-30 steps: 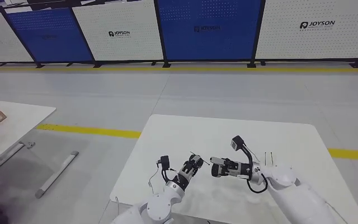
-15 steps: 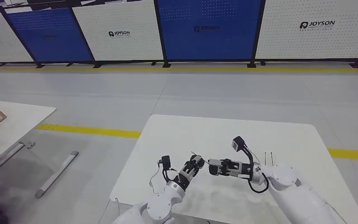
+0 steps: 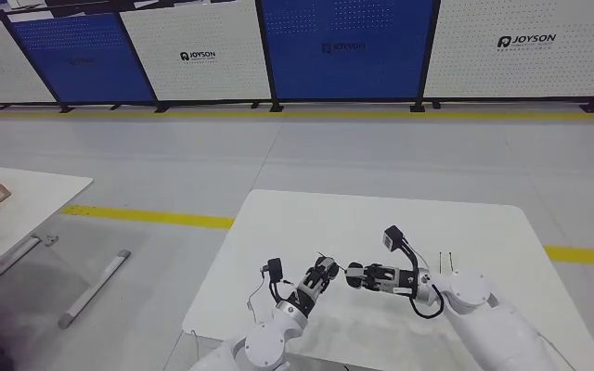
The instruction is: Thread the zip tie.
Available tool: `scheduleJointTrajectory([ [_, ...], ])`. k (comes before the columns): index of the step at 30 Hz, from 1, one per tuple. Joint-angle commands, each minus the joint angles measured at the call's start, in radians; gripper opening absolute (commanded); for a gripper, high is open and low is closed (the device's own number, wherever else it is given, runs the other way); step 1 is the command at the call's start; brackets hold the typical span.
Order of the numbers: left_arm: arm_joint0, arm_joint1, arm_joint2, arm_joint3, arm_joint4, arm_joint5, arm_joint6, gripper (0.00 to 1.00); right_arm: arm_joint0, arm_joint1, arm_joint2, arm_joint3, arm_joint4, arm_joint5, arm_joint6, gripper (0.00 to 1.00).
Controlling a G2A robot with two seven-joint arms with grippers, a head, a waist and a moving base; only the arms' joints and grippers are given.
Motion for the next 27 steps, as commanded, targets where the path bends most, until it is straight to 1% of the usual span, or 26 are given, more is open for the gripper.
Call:
scheduleJointTrajectory([
  [1, 0.0, 0.0, 0.0, 0.0, 0.0, 0.0, 0.0, 1.0, 0.0, 0.0, 0.002, -0.001, -0.001, -0.001, -0.003, 0.0],
  [14, 0.0, 0.0, 0.0, 0.0, 0.0, 0.0, 0.0, 1.0, 0.0, 0.0, 0.002, -0.001, -0.001, -0.001, -0.003, 0.0],
  [15, -0.001, 0.0, 0.0, 0.001, -0.001, 0.006, -0.022, 1.0, 0.0, 0.0, 0.002, -0.001, -0.001, -0.001, -0.003, 0.0],
  [16, -0.006, 0.003, -0.011, 0.002, -0.007, 0.019, -0.071, 1.0, 0.0, 0.0, 0.002, -0.001, -0.001, -0.001, -0.003, 0.0],
  [17, -0.008, 0.007, -0.029, 0.003, -0.008, 0.011, -0.112, 1.0, 0.0, 0.0, 0.002, -0.001, -0.001, -0.001, -0.003, 0.0],
  [18, -0.008, 0.012, -0.046, 0.008, -0.02, 0.01, -0.168, 1.0, 0.0, 0.0, 0.002, -0.001, -0.001, -0.001, -0.003, 0.0],
  [19, -0.008, 0.019, -0.068, 0.01, -0.055, 0.026, -0.241, 1.0, 0.0, 0.0, 0.002, -0.001, -0.001, -0.001, -0.003, 0.0],
  [20, -0.011, 0.03, -0.107, 0.016, -0.069, 0.062, -0.335, 1.0, 0.0, 0.0, 0.002, -0.001, -0.001, -0.001, -0.003, 0.0],
  [22, -0.005, 0.048, -0.155, 0.019, -0.057, 0.118, -0.466, 1.0, 0.0, 0.0, 0.002, -0.001, -0.001, -0.001, -0.003, 0.0],
  [23, 0.002, 0.06, -0.184, 0.019, -0.035, 0.152, -0.541, 1.0, 0.0, 0.0, 0.002, -0.001, -0.001, -0.001, -0.003, 0.0],
  [24, 0.009, 0.067, -0.204, 0.016, -0.026, 0.162, -0.578, 1.0, 0.0, 0.0, 0.002, -0.001, -0.001, -0.001, -0.003, 0.0],
  [25, 0.021, 0.071, -0.224, 0.011, -0.041, 0.162, -0.59, 1.0, 0.0, 0.0, 0.002, -0.001, -0.001, -0.001, -0.003, 0.0],
  [27, 0.021, 0.071, -0.224, 0.011, -0.041, 0.162, -0.59, 1.0, 0.0, 0.0, 0.002, -0.001, -0.001, -0.001, -0.003, 0.0],
])
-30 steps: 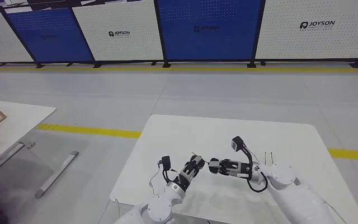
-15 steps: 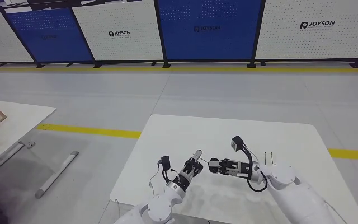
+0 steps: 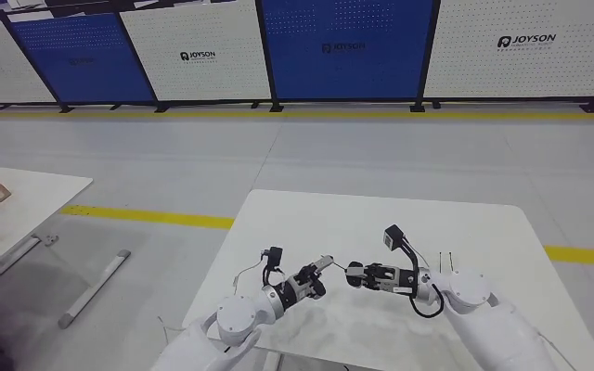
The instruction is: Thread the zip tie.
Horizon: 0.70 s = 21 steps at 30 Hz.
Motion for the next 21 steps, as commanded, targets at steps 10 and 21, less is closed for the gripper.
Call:
scheduleJointTrajectory([
  [10, 0.0, -0.001, 0.002, 0.0, -0.004, -0.003, 0.005, 1.0, -0.018, 0.001, 0.004, -0.012, 0.007, -0.027, 0.04, 0.0],
  [21, 0.0, -0.001, 0.002, 0.0, -0.004, -0.003, 0.005, 1.0, 0.022, -0.024, -0.026, 0.079, 0.051, -0.059, 0.114, 0.0],
])
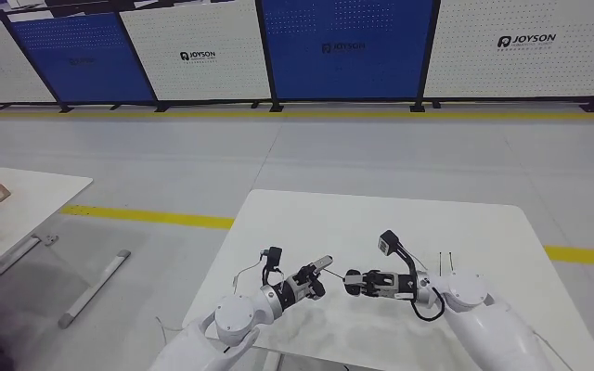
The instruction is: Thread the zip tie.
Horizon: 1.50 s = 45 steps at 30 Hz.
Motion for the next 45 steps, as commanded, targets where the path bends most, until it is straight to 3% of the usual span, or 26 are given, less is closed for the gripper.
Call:
scheduleJointTrajectory([
  [1, 0.003, -0.002, 0.006, -0.007, -0.01, -0.003, -0.003, 1.0, 0.0, 0.0, 0.0, 0.0, 0.0, 0.0, 0.0, 0.0],
  [5, 0.015, -0.007, 0.012, -0.016, -0.077, -0.045, -0.036, 1.0, 0.0, 0.0, 0.0, 0.0, 0.0, 0.0, 0.0, 0.0],
  [7, 0.018, -0.009, 0.008, -0.011, -0.084, -0.083, -0.02, 1.0, 0.0, 0.0, 0.0, 0.0, 0.0, 0.0, 0.0, 0.0],
  [15, 0.018, -0.009, 0.008, -0.011, -0.084, -0.083, -0.02, 1.0, 0.0, 0.0, 0.0, 0.0, 0.0, 0.0, 0.0, 0.0],
  [17, 0.009, -0.015, 0.014, -0.003, -0.086, -0.087, 0.016, 1.0, 0.0, 0.0, 0.0, 0.0, 0.0, 0.0, 0.0, 0.0],
  [20, -0.007, -0.026, 0.03, 0.016, -0.091, -0.126, 0.072, 1.0, 0.0, 0.0, 0.0, 0.0, 0.0, 0.0, 0.0, 0.0],
  [22, -0.019, -0.029, 0.036, 0.028, -0.035, -0.153, 0.1, 1.0, 0.0, 0.0, 0.0, 0.0, 0.0, 0.0, 0.0, 0.0],
  [29, -0.019, -0.029, 0.036, 0.028, -0.035, -0.153, 0.1, 1.0, 0.0, 0.0, 0.0, 0.0, 0.0, 0.0, 0.0, 0.0],
  [33, -0.024, -0.03, 0.046, 0.04, -0.013, -0.137, 0.059, 0.98, 0.0, 0.0, 0.0, 0.0, 0.0, 0.0, 0.0, 0.0],
  [35, -0.023, -0.03, 0.046, 0.044, -0.016, -0.134, 0.047, 0.46, 0.0, 0.0, 0.0, 0.0, 0.0, 0.0, 0.0, 0.0],
  [37, -0.023, -0.031, 0.044, 0.048, -0.027, -0.127, 0.039, 0.4, 0.0, 0.0, 0.0, 0.0, 0.0, 0.0, 0.0, 0.0],
  [39, -0.021, -0.032, 0.042, 0.049, -0.031, -0.129, 0.035, 0.22, 0.0, 0.0, 0.0, 0.0, 0.0, 0.0, 0.0, 0.0],
  [42, -0.017, -0.033, 0.037, 0.051, -0.038, -0.136, 0.028, 0.13, 0.0, 0.0, 0.0, 0.0, 0.0, 0.0, 0.0, 0.0],
  [45, -0.013, -0.033, 0.029, 0.049, -0.047, -0.144, 0.017, 0.11, 0.0, 0.0, 0.0, 0.0, 0.0, 0.0, 0.0, 0.0],
])
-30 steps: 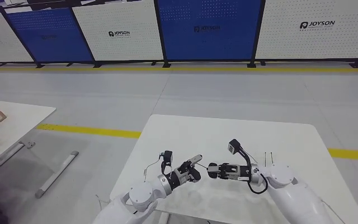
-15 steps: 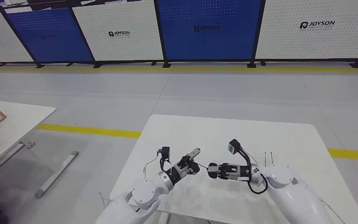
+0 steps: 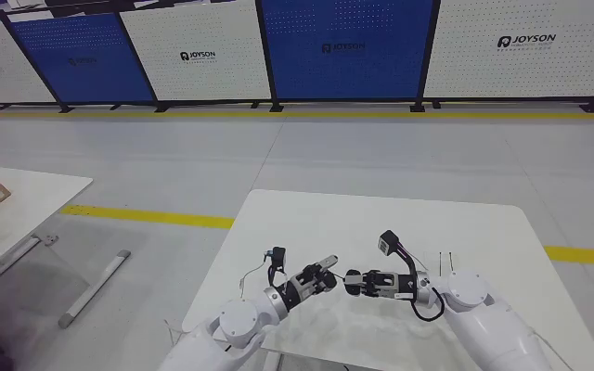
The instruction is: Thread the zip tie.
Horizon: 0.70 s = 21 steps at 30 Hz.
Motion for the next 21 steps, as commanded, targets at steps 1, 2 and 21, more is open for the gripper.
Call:
scheduleJointTrajectory([
  [1, 0.003, 0.0, -0.006, -0.003, -0.004, -0.004, -0.007, 0.11, 0.0, 0.0, 0.0, 0.0, 0.0, 0.0, 0.0, 0.0],
  [2, 0.005, 0.0, -0.01, -0.005, -0.004, -0.007, -0.01, 0.11, 0.0, 0.0, 0.0, 0.0, 0.0, 0.0, 0.0, 0.0],
  [21, 0.048, 0.008, -0.05, -0.032, 0.027, -0.039, -0.094, 0.24, 0.0, 0.0, 0.0, 0.0, 0.0, 0.0, 0.0, 0.0],
])
